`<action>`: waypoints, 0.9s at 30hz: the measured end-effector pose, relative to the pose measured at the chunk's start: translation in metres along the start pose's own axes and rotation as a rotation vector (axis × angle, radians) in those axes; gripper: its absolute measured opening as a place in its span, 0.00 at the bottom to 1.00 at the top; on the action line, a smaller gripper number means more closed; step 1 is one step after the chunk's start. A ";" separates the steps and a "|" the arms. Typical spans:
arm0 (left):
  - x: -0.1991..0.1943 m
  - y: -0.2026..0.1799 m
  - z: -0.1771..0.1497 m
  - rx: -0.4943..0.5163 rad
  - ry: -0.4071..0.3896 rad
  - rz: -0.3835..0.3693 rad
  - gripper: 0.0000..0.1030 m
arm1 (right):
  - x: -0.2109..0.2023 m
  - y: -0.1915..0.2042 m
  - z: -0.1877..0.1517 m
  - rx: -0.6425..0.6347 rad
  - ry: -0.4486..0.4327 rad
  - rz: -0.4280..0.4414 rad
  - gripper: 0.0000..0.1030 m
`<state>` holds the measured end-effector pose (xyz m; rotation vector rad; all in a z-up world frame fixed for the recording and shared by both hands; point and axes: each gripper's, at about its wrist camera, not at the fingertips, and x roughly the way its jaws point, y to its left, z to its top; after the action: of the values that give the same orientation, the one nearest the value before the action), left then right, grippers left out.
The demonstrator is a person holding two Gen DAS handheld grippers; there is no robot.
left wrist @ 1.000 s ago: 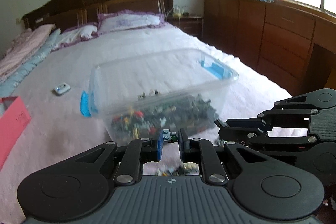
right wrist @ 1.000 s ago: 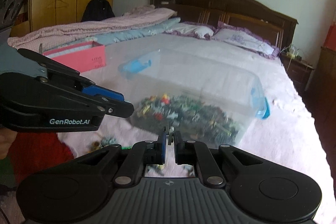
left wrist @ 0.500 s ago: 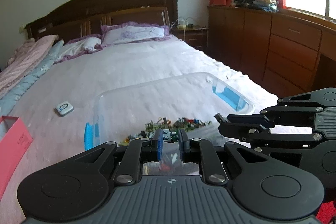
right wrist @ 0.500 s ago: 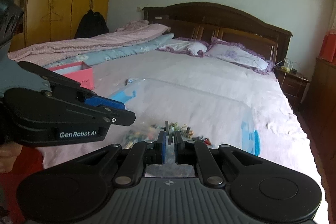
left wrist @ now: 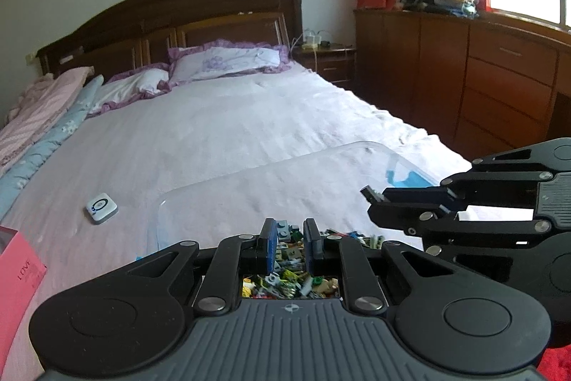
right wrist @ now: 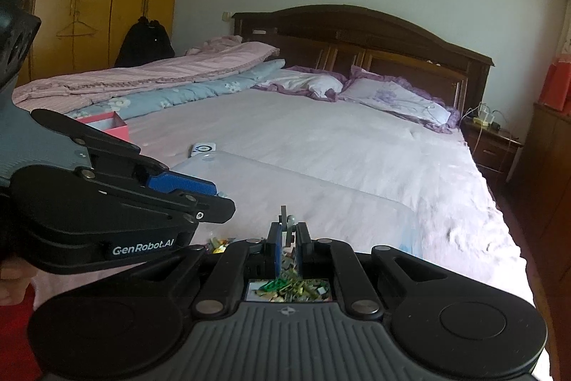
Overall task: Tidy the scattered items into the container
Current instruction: 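Open both grippers over the clear bin to drop the pieces, then move both open grippers back down to the scattered Lego pieces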
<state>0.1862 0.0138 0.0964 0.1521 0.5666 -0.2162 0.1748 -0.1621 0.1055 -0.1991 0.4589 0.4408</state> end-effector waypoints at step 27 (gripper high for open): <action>-0.062 0.000 -0.083 -0.064 0.140 0.109 0.96 | -0.057 0.008 -0.077 0.127 0.097 -0.020 0.71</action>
<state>0.0929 0.0400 0.0609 0.1367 0.7020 -0.0817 0.0958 -0.1978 0.0636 -0.1025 0.5783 0.3823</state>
